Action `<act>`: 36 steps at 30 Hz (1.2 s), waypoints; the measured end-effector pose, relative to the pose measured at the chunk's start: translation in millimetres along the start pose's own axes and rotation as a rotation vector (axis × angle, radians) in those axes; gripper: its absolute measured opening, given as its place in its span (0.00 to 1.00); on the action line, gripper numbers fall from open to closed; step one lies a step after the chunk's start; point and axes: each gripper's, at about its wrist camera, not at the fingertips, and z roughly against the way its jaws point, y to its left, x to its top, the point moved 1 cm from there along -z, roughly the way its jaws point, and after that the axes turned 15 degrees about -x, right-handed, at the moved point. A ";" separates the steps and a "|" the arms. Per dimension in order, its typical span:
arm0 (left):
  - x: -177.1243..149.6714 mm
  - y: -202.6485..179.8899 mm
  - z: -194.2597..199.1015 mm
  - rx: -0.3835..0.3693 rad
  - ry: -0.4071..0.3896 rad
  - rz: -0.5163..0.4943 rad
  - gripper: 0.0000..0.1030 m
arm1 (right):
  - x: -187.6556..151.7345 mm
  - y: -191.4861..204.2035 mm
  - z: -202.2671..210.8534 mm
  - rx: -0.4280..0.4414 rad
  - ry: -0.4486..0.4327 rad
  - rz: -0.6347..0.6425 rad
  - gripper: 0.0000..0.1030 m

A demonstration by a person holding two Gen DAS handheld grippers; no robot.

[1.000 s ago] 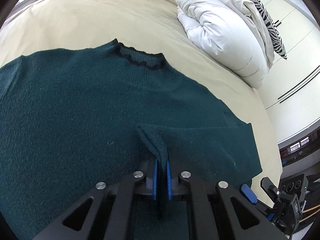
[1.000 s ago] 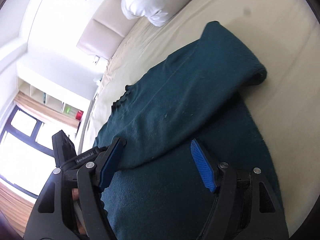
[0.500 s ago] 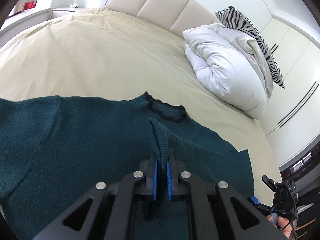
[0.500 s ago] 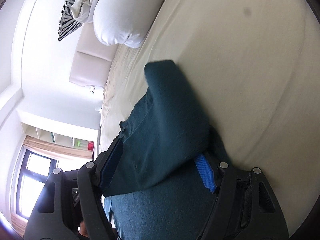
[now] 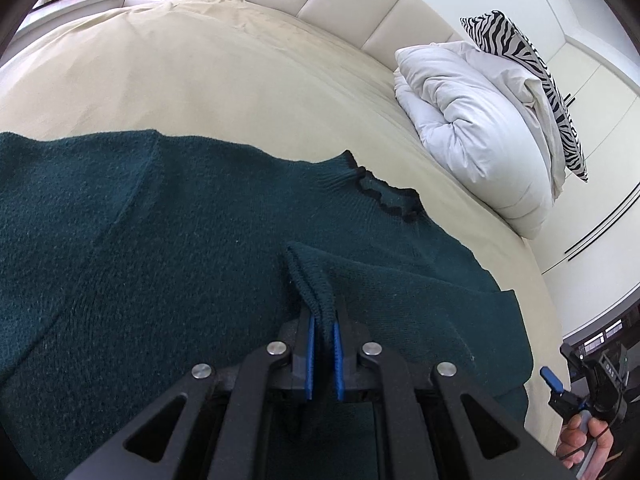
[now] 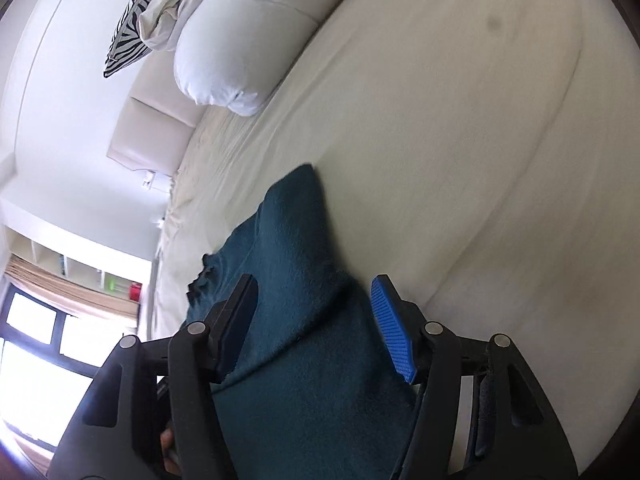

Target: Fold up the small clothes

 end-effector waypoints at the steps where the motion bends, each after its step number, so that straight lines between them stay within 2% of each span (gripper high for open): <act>1: 0.0 0.1 -0.2 -0.001 0.001 0.000 0.09 | 7.8 2.8 1.7 -0.019 -0.022 0.015 0.56; 6: 1.7 -0.5 -1.2 -0.009 0.000 0.000 0.09 | 49.1 39.9 -39.5 -0.057 -0.010 0.159 0.56; 8: 2.6 -0.1 -0.1 -0.012 -0.003 -0.006 0.09 | 60.3 53.5 -68.7 -0.075 0.034 0.212 0.54; 9: 3.2 0.3 0.1 -0.013 -0.004 -0.009 0.09 | 63.6 57.4 -83.4 -0.092 0.062 0.225 0.48; 11: 4.0 0.4 1.2 -0.012 -0.009 -0.013 0.09 | 68.2 63.4 -99.8 -0.107 0.060 0.246 0.36; 12: 4.3 -0.7 3.2 -0.006 -0.019 -0.020 0.09 | 69.4 67.1 -104.9 -0.120 0.063 0.270 0.16; 13: 5.0 -2.5 5.1 -0.005 -0.028 -0.027 0.09 | 70.8 68.8 -107.2 -0.157 0.057 0.283 0.09; 15: 6.3 -6.4 7.6 0.005 -0.047 -0.043 0.09 | 70.3 69.6 -104.2 -0.153 0.037 0.287 0.07; 19: 3.2 -1.1 0.4 0.031 -0.035 -0.047 0.09 | 63.0 83.0 -88.0 -0.169 -0.051 0.366 0.06; 22: 2.0 5.5 -2.6 0.022 -0.024 -0.030 0.11 | 66.1 72.5 -106.6 -0.203 -0.008 0.333 0.05; 24: 1.9 5.0 -2.6 0.024 -0.018 -0.034 0.11 | 66.6 67.6 -112.9 -0.189 0.000 0.340 0.05; 27: -0.5 5.1 0.9 0.018 -0.014 -0.032 0.11 | 70.5 64.7 -101.5 -0.171 0.029 0.291 0.15; 29: -1.4 6.1 2.6 0.013 -0.013 -0.023 0.11 | 68.8 61.6 -82.9 -0.174 0.024 0.273 0.30; 30: -2.0 6.2 2.9 0.012 -0.013 -0.022 0.11 | 64.2 61.5 -72.0 -0.171 0.011 0.282 0.44; 31: -2.5 6.0 2.6 0.014 -0.012 -0.023 0.11 | 57.1 62.2 -62.4 -0.178 0.005 0.305 0.53; 34: -3.1 3.8 1.2 0.026 -0.006 -0.034 0.11 | 29.0 64.9 -52.4 -0.225 0.047 0.411 0.53; 35: -3.4 3.3 1.4 0.026 -0.005 -0.036 0.10 | 20.0 64.9 -54.0 -0.241 0.064 0.443 0.50; 36: -3.6 2.8 2.2 0.027 -0.003 -0.036 0.09 | 10.3 65.4 -51.6 -0.262 0.058 0.486 0.42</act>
